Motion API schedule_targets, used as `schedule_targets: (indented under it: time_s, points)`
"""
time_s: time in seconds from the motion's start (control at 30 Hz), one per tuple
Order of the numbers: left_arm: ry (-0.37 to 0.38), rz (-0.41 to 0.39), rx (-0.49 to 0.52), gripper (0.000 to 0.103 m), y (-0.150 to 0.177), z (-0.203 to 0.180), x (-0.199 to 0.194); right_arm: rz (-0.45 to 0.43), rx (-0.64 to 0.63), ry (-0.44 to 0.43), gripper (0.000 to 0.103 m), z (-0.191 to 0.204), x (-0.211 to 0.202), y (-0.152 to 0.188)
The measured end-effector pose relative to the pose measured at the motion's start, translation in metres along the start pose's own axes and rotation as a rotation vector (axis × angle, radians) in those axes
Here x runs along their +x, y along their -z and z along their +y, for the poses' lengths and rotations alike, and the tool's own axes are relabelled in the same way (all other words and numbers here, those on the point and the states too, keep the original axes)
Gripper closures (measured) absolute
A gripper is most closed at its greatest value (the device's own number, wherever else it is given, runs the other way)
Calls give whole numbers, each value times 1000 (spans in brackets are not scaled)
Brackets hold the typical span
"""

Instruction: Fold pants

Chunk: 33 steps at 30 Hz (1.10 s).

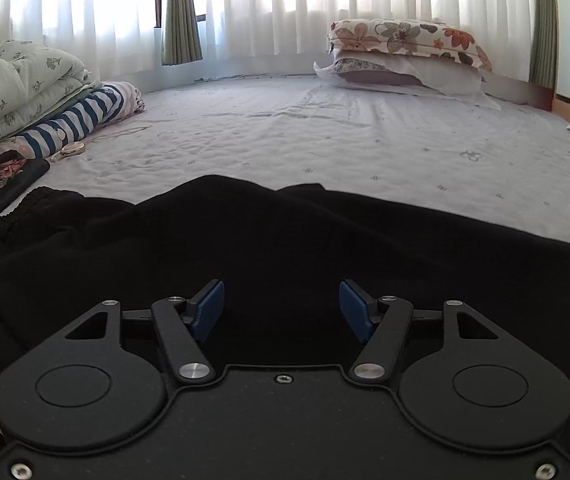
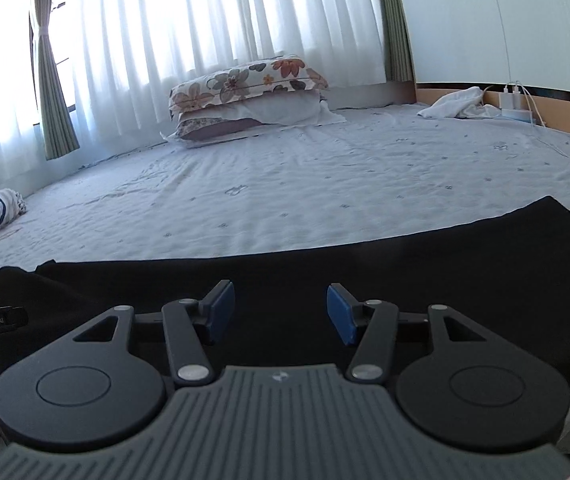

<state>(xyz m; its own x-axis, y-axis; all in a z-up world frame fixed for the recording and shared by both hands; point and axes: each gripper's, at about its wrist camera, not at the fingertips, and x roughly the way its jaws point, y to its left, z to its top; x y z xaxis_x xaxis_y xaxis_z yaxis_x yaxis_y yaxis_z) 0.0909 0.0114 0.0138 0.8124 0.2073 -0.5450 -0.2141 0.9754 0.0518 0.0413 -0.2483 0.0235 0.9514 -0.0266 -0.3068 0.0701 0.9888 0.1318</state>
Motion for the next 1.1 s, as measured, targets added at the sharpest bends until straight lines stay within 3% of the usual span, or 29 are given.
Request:
schedule_targets:
  time_s: [0.07,0.3,0.47,0.9,1.1]
  points:
    - [-3,30,-5,41,8,2,6,7,-34,-3,34,13,7,5]
    - [-8,6,21,41,25,6,-3,105,-84,23,35,36,27,25]
    - [-7,-22,46,41,39,12,-19,81,-181,68,35,39,11,46]
    - [8,-51,92,41,76,23,-72,23,-220,59,35,15,-46,72]
    - [57,-45,-21,51,60,58,-92,31,-229,65,35,13,-52,69]
